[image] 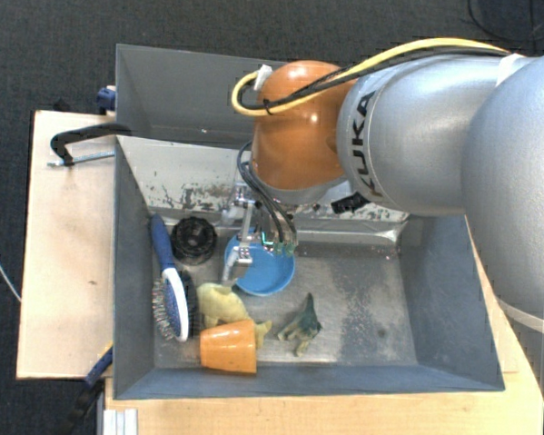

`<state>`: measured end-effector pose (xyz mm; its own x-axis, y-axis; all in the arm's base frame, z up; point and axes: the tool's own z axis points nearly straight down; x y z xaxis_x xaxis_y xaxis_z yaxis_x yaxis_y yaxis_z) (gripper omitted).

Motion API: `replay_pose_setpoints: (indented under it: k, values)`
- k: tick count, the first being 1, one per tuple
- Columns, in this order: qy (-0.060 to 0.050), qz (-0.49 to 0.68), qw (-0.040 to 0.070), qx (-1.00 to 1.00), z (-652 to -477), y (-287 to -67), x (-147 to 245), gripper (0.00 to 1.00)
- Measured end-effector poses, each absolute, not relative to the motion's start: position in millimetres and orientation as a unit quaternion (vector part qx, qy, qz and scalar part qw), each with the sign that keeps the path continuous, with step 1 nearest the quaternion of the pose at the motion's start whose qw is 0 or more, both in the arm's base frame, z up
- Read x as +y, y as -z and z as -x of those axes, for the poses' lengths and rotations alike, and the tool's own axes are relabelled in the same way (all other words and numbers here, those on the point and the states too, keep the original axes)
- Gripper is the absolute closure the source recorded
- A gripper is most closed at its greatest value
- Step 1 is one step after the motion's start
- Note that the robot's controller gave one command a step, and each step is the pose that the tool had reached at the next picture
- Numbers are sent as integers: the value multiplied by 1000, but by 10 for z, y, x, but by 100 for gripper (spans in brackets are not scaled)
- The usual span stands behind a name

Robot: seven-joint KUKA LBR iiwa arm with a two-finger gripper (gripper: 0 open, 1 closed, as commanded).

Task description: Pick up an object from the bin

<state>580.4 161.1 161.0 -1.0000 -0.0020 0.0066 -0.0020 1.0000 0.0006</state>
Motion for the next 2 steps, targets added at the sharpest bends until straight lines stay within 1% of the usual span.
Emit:
replay_pose_setpoints:
  k: [1, 2]
  values:
    - [2, 26, -3, -1000, -5988, -837, 1546, 0]
    - [1, 27, -2, -1000, -5983, -815, 1541, 100]
